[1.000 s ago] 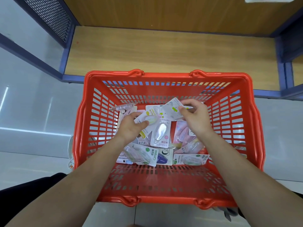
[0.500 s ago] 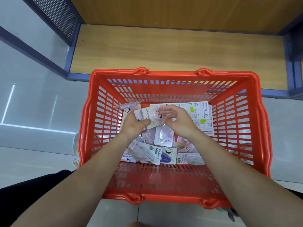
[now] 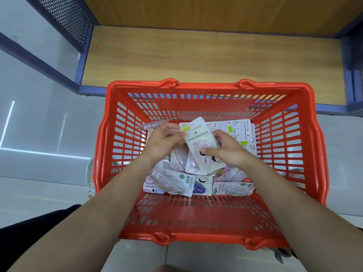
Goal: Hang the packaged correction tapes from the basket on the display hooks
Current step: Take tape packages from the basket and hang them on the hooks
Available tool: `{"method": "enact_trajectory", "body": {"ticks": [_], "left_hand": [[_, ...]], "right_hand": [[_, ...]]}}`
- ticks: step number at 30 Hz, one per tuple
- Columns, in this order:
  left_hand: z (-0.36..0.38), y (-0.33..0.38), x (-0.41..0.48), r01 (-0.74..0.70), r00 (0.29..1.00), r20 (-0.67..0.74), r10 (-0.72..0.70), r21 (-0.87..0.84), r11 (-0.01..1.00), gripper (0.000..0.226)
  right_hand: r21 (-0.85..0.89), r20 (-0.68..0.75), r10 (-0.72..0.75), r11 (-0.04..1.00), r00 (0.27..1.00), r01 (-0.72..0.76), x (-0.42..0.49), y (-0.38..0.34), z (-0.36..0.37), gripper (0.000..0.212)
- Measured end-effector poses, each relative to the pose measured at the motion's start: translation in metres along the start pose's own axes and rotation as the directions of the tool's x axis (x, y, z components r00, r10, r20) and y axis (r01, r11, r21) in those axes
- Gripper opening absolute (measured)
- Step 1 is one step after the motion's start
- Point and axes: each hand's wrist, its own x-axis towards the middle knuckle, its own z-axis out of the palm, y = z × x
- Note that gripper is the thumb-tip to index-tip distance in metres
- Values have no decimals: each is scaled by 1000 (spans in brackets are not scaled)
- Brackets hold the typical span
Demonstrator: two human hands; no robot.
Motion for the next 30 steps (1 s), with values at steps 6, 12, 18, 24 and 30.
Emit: {"method": "enact_trajectory", "body": {"ticks": [6, 12, 18, 24, 30], "left_hand": [[30, -38, 17, 69, 997, 7, -79, 423, 903, 36], [59, -32, 20, 100, 993, -18, -118, 667, 738, 65], [71, -44, 16, 43, 999, -31, -30, 675, 737, 42], [71, -40, 10, 39, 999, -5, -40, 378, 925, 37], [57, -31, 5, 179, 973, 158, -168, -58, 982, 45]], "right_hand": [[201, -439, 118, 979, 891, -30, -16, 36, -16, 37], [241, -455, 182, 967, 872, -76, -18, 51, -23, 35], [243, -392, 200, 964, 898, -108, -11, 59, -18, 38], [308, -402, 215, 947, 890, -90, -10, 57, -17, 38], [376, -373, 208, 925, 904, -58, -16, 47, -13, 36]]}}
